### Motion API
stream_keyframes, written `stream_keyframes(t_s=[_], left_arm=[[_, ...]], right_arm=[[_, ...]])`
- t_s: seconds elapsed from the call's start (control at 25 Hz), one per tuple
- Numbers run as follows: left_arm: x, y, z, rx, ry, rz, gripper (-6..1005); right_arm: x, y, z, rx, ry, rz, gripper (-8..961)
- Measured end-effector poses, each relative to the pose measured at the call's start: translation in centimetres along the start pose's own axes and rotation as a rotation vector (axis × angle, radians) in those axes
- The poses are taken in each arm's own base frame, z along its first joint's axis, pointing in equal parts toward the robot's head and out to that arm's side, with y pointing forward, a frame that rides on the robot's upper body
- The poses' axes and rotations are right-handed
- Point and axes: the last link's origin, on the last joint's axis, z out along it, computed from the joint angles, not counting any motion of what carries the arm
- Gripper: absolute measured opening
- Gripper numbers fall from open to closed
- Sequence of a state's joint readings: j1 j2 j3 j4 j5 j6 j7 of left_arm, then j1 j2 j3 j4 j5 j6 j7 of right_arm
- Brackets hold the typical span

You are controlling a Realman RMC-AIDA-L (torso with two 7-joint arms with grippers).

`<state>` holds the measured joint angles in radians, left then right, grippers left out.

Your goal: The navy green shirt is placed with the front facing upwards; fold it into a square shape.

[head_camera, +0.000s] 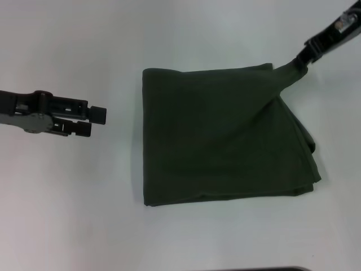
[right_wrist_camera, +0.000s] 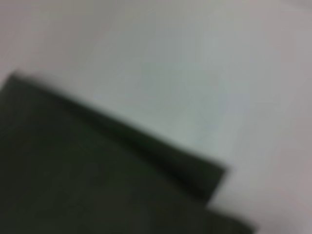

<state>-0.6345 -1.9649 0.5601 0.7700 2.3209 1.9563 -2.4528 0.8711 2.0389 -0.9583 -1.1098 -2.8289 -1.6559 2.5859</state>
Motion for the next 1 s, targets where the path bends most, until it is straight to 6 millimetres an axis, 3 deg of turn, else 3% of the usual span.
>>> stream_keyframes(t_s=[0.2, 0.24, 0.28, 0.56, 0.8, 1.0], left_arm=[[0.2, 0.0, -0.3, 0.002, 0.009, 0.002, 841], [0.3, 0.1, -0.3, 0.002, 0.008, 0.004, 841], [0.3, 0.1, -0.3, 0.002, 0.008, 0.004, 841], [0.5, 0.1, -0.3, 0.007, 0.012, 0.008, 842], [0.9, 0.6, 0.2, -0.002, 0.001, 0.02, 842], [0.9, 0.6, 0.3, -0.006, 0.001, 0.02, 842]], right_arm=[[2.5, 0.4, -1.8, -0.189, 0.04, -0.03, 337], [4.0, 0.2, -2.1, -0.243, 0.077, -0.014, 337], [4.0, 0.2, -2.1, -0.243, 0.077, -0.014, 337], [9.5, -0.6, -0.4, -0.294, 0.204, 0.067, 336], [10.1, -0.3, 0.0, -0.347, 0.185, 0.076, 336], [10.5, 0.8, 1.5, -0.426, 0.196, 0.063, 336]])
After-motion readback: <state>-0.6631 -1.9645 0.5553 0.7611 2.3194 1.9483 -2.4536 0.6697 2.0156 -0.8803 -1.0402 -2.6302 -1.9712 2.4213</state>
